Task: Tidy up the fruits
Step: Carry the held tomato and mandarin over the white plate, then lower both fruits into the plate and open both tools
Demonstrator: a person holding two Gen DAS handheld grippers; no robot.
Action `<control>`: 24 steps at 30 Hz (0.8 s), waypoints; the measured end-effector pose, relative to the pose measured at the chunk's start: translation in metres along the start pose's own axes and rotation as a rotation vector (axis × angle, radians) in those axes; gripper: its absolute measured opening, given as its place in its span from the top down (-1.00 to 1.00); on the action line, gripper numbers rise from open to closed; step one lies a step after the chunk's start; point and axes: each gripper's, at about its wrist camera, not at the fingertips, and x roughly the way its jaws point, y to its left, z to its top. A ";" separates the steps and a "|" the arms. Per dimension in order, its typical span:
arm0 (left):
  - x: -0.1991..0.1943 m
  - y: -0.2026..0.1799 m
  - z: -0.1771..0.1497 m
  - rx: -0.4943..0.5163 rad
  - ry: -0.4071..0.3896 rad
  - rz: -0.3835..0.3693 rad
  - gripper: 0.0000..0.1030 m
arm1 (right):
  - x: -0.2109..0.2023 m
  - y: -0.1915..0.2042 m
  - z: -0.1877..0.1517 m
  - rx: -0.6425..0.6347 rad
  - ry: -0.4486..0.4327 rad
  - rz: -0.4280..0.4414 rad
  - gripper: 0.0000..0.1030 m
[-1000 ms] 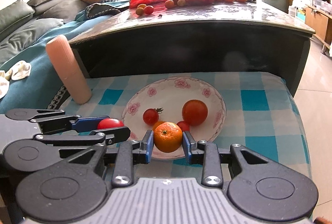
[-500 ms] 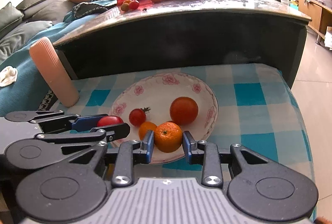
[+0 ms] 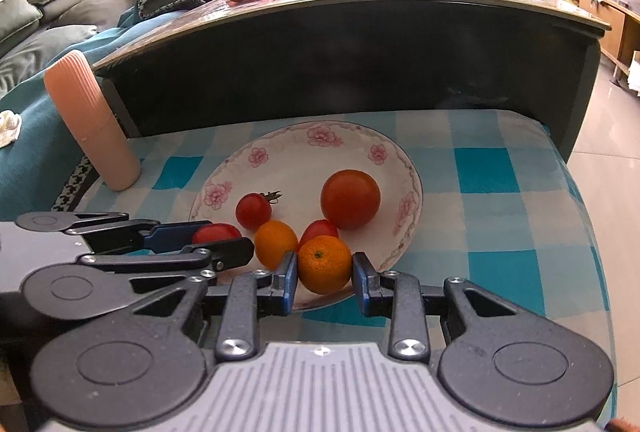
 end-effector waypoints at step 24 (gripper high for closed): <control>0.018 0.013 0.012 -0.039 -0.067 0.020 0.18 | 0.027 -0.001 0.007 -0.029 -0.004 0.002 0.08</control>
